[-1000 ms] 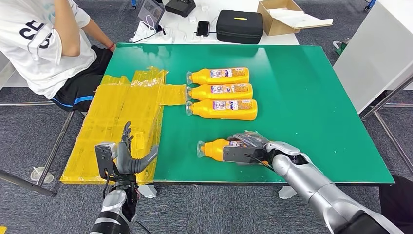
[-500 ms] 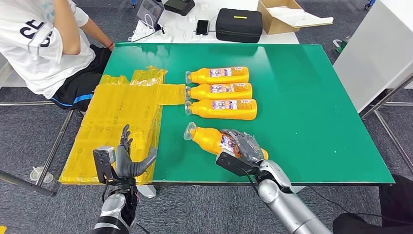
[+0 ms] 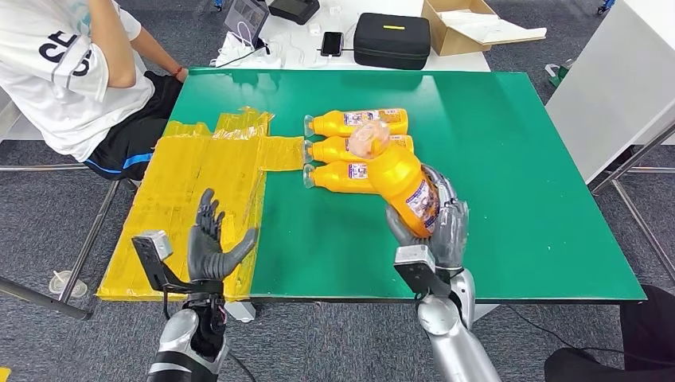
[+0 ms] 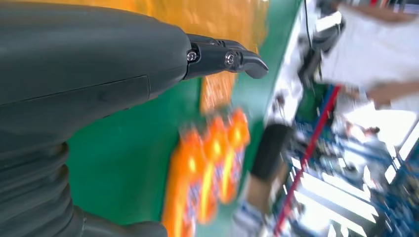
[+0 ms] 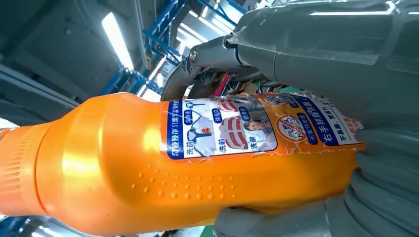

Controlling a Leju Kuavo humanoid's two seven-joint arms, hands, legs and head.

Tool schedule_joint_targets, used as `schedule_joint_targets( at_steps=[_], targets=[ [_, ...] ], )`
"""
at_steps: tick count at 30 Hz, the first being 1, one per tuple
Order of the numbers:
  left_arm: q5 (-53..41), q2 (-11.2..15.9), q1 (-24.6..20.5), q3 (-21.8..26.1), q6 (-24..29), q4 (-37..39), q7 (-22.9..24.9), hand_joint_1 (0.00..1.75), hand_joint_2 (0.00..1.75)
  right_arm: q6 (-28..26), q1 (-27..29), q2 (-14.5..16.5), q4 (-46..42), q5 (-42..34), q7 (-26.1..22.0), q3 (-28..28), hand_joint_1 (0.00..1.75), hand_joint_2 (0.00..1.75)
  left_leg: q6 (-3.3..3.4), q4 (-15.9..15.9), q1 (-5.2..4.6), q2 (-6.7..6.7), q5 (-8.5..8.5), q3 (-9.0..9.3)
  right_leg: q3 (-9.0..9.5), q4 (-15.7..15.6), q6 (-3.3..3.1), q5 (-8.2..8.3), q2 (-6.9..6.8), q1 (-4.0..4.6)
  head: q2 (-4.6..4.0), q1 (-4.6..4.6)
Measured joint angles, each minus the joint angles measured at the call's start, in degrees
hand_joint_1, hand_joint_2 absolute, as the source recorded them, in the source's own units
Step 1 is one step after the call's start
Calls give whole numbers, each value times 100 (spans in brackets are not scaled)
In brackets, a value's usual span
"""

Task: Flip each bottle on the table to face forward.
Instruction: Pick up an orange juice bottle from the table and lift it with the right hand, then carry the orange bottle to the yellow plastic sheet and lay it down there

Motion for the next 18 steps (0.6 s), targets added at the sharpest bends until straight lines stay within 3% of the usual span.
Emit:
schedule_joint_targets(
  at_steps=[4,12,18],
  targets=[
    [223,4,1,-148,-313,-169,122,0,175,54,84,108,-2,-112,-193,-111,175,175,0,0,0,0,0,0,0,0,0,0,0,0,1,-1],
    [738,108,-64,-614,-1651,-296,492,0,175,662,156,419,481,-570,-636,-15,175,175,-1,0,1,1,0,-1,-2,0,0,0,1,2,0,-1],
    [779,191,-123,-804,-1780,-294,530,0,175,639,149,544,840,-660,-649,215,175,175,-1,0,1,2,0,-3,-3,0,0,0,0,1,0,0]
  ],
)
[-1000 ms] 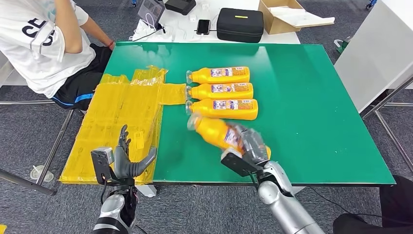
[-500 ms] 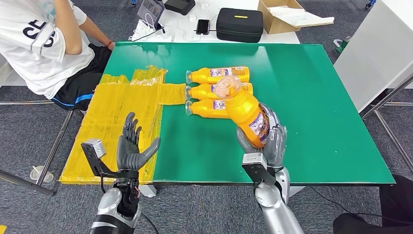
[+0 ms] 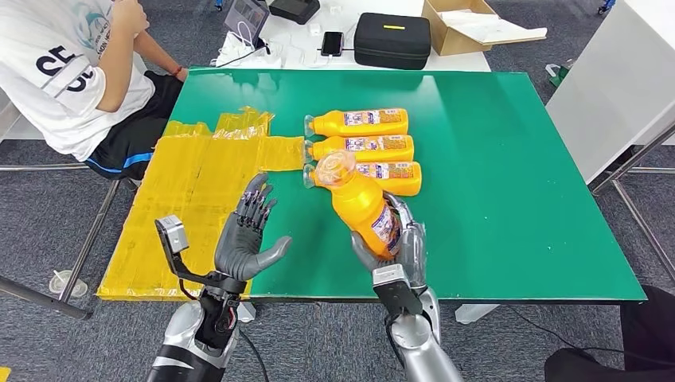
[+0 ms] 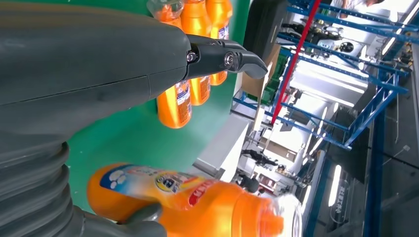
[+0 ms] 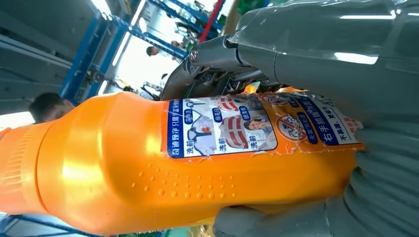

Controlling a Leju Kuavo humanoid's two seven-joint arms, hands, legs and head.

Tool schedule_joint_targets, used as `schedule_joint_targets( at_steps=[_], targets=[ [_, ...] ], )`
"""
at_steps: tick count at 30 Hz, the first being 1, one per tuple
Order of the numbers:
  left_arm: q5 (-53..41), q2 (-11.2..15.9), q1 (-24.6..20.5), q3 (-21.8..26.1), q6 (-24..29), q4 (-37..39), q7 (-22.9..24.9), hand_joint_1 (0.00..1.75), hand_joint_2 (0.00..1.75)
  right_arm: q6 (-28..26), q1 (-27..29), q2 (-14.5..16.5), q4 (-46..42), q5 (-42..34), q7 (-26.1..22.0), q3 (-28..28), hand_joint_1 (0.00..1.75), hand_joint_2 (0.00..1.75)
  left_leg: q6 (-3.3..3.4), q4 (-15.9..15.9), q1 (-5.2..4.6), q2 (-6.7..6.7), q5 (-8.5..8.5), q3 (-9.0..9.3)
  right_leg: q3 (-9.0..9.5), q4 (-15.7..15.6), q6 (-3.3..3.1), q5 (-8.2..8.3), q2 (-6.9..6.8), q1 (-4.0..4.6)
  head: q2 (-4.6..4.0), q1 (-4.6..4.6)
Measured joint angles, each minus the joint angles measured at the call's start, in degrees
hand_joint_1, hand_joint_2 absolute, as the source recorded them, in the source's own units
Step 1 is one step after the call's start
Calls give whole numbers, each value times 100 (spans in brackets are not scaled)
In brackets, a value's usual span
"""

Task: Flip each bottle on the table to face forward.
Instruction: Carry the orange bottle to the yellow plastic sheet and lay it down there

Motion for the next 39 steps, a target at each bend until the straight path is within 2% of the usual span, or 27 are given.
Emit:
schedule_joint_targets(
  at_steps=[16,23,39],
  targets=[
    [-19,64,-210,-270,-213,202,2,0,175,-160,-398,189,960,156,-2,788,175,175,0,0,0,1,1,-2,-2,0,0,0,1,0,0,1],
    [44,67,-315,-397,-380,396,64,0,175,-243,-673,388,1502,399,-2,1092,175,175,-1,0,1,3,1,-2,-3,0,0,0,1,1,0,1],
    [226,150,-418,-394,-408,840,127,0,175,-280,-949,698,2448,459,-31,1472,175,175,-1,0,1,8,1,-4,-9,0,-1,0,2,2,0,1]
  ],
)
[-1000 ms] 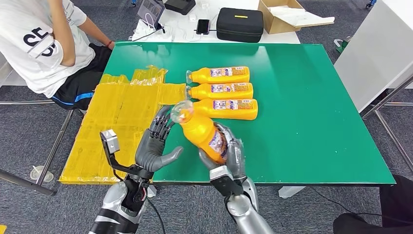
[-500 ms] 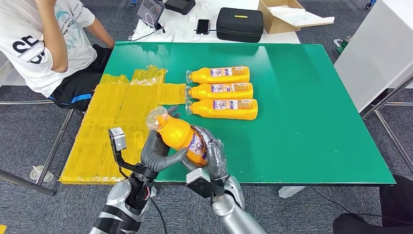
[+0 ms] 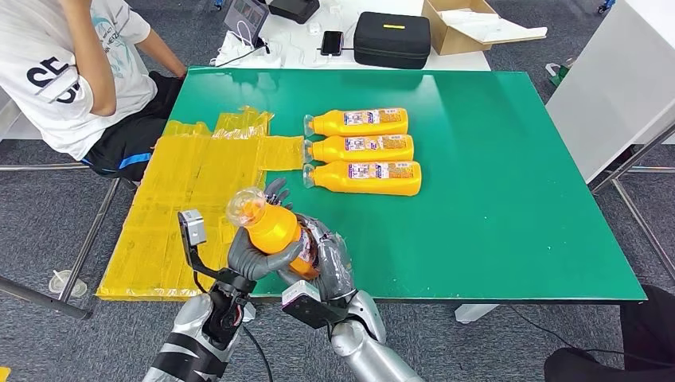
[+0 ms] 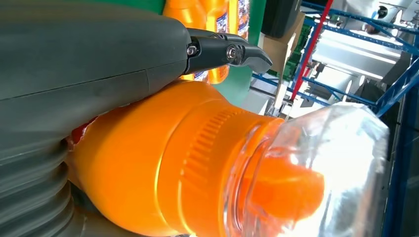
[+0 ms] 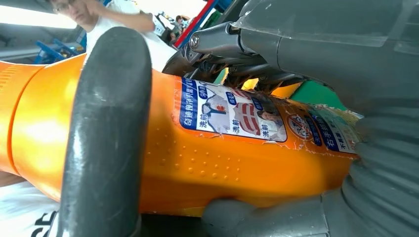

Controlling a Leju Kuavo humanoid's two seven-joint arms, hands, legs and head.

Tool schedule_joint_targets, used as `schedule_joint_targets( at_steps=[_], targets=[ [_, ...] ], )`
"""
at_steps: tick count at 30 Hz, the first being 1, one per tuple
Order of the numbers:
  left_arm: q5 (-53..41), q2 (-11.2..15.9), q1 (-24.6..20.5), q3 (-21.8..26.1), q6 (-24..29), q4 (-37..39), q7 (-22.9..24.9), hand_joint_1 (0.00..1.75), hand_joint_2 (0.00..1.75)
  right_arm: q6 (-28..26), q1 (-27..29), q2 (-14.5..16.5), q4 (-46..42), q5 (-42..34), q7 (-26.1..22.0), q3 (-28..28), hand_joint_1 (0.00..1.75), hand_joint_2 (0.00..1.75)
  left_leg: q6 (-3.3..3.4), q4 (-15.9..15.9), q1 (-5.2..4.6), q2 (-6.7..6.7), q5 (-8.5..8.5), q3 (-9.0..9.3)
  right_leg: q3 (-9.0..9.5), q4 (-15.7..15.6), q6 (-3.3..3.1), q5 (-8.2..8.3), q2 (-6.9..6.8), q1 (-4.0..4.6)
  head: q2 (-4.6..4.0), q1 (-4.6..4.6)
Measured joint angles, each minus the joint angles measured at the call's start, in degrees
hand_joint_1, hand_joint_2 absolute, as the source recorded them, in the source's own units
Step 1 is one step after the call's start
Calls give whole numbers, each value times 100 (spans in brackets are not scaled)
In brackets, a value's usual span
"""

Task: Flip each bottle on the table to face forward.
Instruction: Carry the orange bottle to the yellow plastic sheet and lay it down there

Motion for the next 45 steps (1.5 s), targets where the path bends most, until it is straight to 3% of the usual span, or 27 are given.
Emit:
schedule_joint_targets(
  at_steps=[4,5,9,12,23,24,27,28,32,35,41,45],
  targets=[
    [-12,13,1,13,15,61,-6,2,175,7,-28,16,110,-36,0,60,175,175,0,0,0,2,0,0,0,0,0,0,0,0,0,0],
    [-27,13,2,15,28,67,-16,10,175,7,-33,19,127,-49,0,68,175,175,0,0,0,2,0,0,0,0,0,0,0,0,0,0],
    [-107,15,8,16,101,69,-90,141,175,20,-54,44,184,-141,0,89,175,175,0,0,0,3,0,0,0,0,0,0,0,-1,1,1],
    [-137,15,15,16,134,69,-131,174,175,23,-72,60,221,-201,0,101,175,175,0,0,0,3,0,0,0,0,0,0,0,-1,0,0],
    [159,13,132,128,137,-80,-179,175,175,35,-131,104,358,-192,-1,157,175,175,0,0,0,9,0,0,-2,0,0,0,1,0,0,0],
    [181,13,142,138,138,-97,-161,175,175,35,-133,108,368,-186,-2,161,151,175,0,0,0,9,0,0,-2,0,0,0,1,0,0,1],
    [254,13,165,160,145,-131,-100,175,175,35,-143,113,396,-145,-2,164,24,175,0,0,0,10,0,0,-2,0,0,0,1,0,0,1],
    [276,11,167,163,154,-139,-88,175,175,35,-145,114,409,-123,-2,164,4,175,0,0,0,9,0,0,-2,0,0,0,1,0,1,0],
    [304,-37,157,165,226,-201,-60,175,175,42,-148,123,482,-71,-7,172,0,0,0,0,0,9,0,-1,-2,0,0,1,1,0,1,1],
    [299,-52,159,172,323,-227,-41,175,175,212,-144,123,481,-216,-9,161,0,0,0,0,-1,11,0,-1,-3,0,0,1,1,0,0,2],
    [162,-78,189,234,806,-338,-104,175,175,1469,61,77,-182,-1108,28,-70,0,0,0,0,0,9,0,-2,-4,0,0,0,1,0,0,2],
    [-27,-119,193,244,1160,-450,-237,175,175,1855,324,27,-790,-1533,55,-307,0,0,0,0,-1,8,0,-5,-4,0,0,0,1,-1,0,2]
  ],
)
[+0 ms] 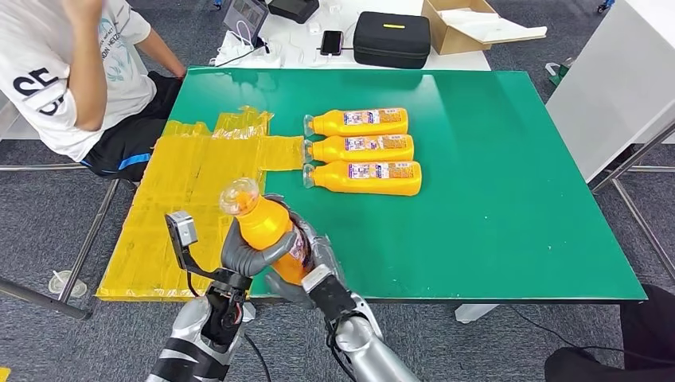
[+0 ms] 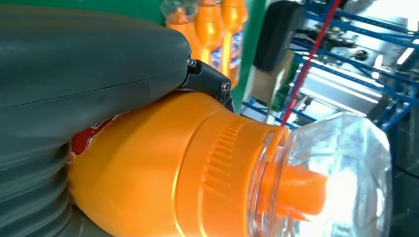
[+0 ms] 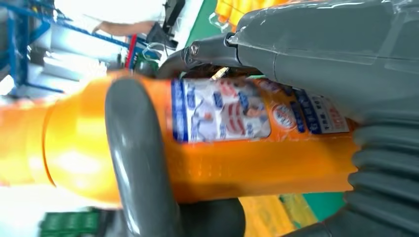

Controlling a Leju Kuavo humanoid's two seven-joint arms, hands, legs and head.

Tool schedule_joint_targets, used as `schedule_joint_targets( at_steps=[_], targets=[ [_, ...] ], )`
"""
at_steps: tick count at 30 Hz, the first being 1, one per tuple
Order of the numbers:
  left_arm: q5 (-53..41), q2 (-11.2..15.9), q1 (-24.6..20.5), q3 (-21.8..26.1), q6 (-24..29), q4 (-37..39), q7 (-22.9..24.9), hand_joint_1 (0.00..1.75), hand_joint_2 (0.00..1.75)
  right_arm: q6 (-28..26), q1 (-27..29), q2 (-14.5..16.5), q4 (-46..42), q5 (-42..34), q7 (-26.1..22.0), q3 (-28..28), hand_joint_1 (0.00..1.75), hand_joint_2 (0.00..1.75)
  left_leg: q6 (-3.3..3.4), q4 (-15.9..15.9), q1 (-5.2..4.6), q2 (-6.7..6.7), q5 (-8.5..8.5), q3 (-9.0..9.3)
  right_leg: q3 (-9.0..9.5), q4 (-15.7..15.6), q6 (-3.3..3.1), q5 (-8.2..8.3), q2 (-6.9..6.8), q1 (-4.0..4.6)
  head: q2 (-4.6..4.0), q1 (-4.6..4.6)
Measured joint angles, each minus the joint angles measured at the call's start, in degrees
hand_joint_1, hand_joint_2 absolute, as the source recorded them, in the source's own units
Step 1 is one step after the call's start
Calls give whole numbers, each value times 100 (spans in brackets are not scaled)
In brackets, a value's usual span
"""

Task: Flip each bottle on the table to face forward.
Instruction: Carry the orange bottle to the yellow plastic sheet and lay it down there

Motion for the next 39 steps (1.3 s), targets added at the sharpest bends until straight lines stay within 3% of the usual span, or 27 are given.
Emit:
schedule_joint_targets(
  at_steps=[6,14,18,22,24,29,33,39],
  targets=[
    [-554,-30,1,193,947,-150,-304,175,175,-264,412,-50,-1066,-361,-55,-316,0,0,0,0,0,-4,0,1,-1,0,0,0,-1,0,0,-1],
    [-1643,-42,-45,351,2299,-285,-724,175,175,-1505,731,-175,-2271,-88,-60,-215,0,0,0,0,0,4,0,1,-1,0,-1,1,0,0,0,-1],
    [-2870,-1,-219,381,3476,-297,-879,175,175,-1824,743,-277,-2580,-36,-60,52,0,0,0,0,0,4,1,1,-1,0,-1,1,0,1,0,0],
    [-4796,170,-593,351,4777,-138,-751,175,175,-1695,672,-314,-2671,-143,-60,237,0,0,-3,0,2,3,5,1,0,1,-2,2,0,3,0,-1],
    [-5613,294,-838,317,5154,82,-649,175,175,-1599,611,-314,-2674,-173,-60,297,0,0,-5,0,2,3,7,2,1,1,-2,3,0,4,0,-1],
    [-7054,682,-1408,220,5274,865,-420,175,175,-1307,499,-316,-2673,-277,-60,395,0,0,-5,0,3,5,9,2,1,3,-4,5,0,5,0,-1],
    [-7919,1198,-1878,34,4726,1869,-418,175,175,-1002,490,-354,-2673,-368,-58,405,0,0,-7,0,4,13,10,5,-2,5,-12,10,7,6,0,-1],
    [-8190,1757,-2109,-182,3911,2823,-458,175,175,-822,493,-423,-2664,-397,-59,389,0,0,-9,0,5,31,9,5,-10,6,-20,13,20,7,1,1]
  ],
)
